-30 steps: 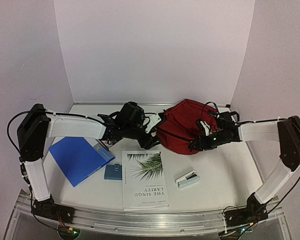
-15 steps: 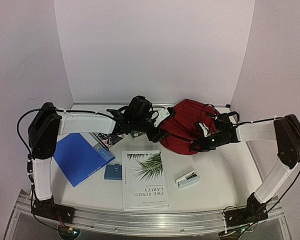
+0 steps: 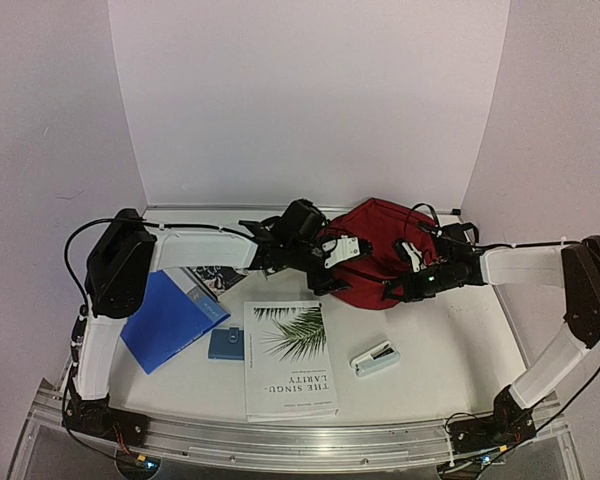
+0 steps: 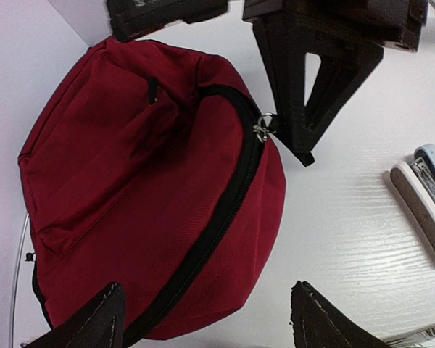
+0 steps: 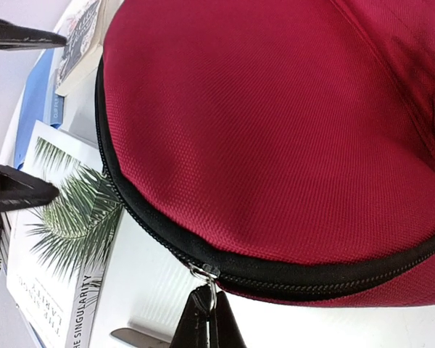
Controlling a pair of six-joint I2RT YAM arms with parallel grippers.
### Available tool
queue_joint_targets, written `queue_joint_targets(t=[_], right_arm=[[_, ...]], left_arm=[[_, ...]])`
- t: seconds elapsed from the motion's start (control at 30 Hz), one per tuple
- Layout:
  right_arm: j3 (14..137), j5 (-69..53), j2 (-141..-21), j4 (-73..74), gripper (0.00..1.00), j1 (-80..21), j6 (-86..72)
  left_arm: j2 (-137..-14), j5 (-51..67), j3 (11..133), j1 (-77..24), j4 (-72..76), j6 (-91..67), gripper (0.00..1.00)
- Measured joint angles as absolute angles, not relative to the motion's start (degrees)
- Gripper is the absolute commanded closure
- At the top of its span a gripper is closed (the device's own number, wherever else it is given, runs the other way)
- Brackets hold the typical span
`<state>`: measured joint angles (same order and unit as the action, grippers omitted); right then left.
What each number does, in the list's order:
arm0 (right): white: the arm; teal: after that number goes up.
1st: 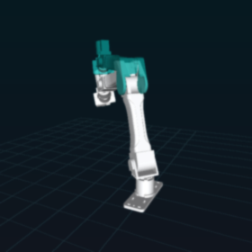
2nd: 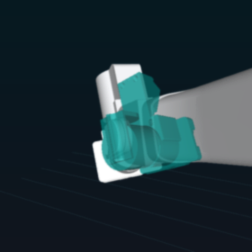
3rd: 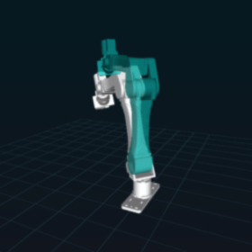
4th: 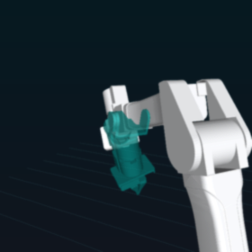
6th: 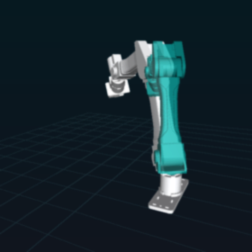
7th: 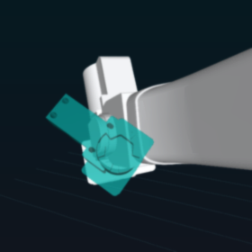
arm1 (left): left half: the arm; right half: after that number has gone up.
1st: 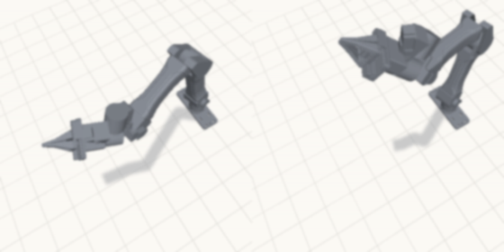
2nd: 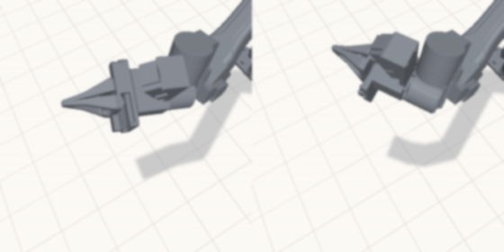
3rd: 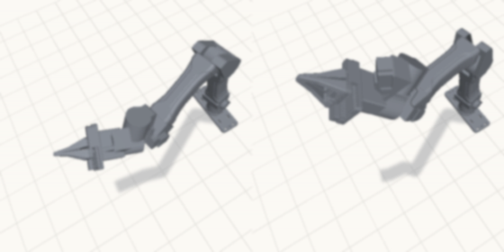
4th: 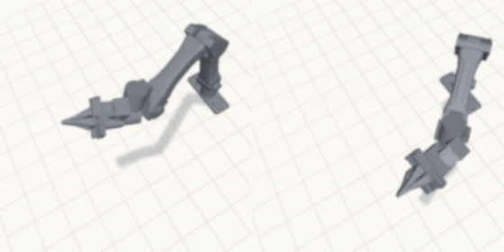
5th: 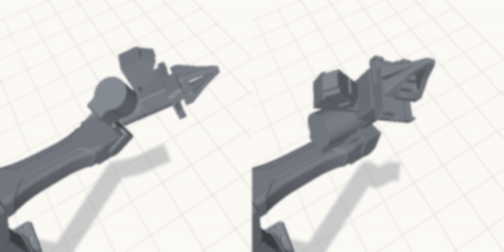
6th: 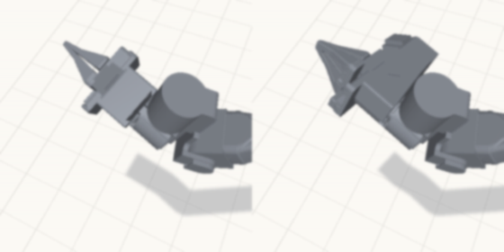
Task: Pack the student bag
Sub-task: Unzip the student bag at the center of the board.
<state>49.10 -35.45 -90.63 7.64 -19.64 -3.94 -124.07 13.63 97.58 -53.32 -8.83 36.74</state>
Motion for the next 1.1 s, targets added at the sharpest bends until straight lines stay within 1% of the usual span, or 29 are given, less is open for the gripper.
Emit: queue_joint_targets(t=[0.07,0.1,0.2,0.33,0.37,0.4,0.67,1.1], right_arm=[[49.1,-35.48,-90.63,7.94,1.0,-19.65,-3.89],[49.1,-35.48,-90.63,8.11,1.0,-19.65,-3.88],[49.1,-35.46,-90.6,8.61,1.0,-19.65,-3.64],[49.1,-35.13,-89.89,9.99,1.0,-19.64,-3.13],[49.11,-34.93,-89.57,10.54,1.0,-19.64,-2.96],[49.14,-34.53,-89.17,11.15,1.0,-19.64,-2.66],[51.92,-29.79,-88.18,18.41,1.0,-17.75,2.67],[57.39,-26.08,-92.36,27.59,1.0,-6.86,15.33]], left_arm=[[-125.98,13.16,100.3,-54.07,-10.18,38.42,0.28],[-127.1,12.88,101.77,-54.46,-10.84,39.09,0.35],[-129.62,12.21,104.69,-55.35,-12.31,40.62,0.6],[-130.47,11.74,104.92,-55.89,-13.96,41.68,0.91],[-130.47,11.68,104.84,-55.87,-14.08,41.92,0.97],[-130.42,11.38,104.64,-55.83,-13.82,41.99,0.99],[-127.74,10.32,96.47,-55.99,-10.33,41.98,1.0],[-122.92,9.78,90.02,-56.25,-5.1,42.03,1.0]])
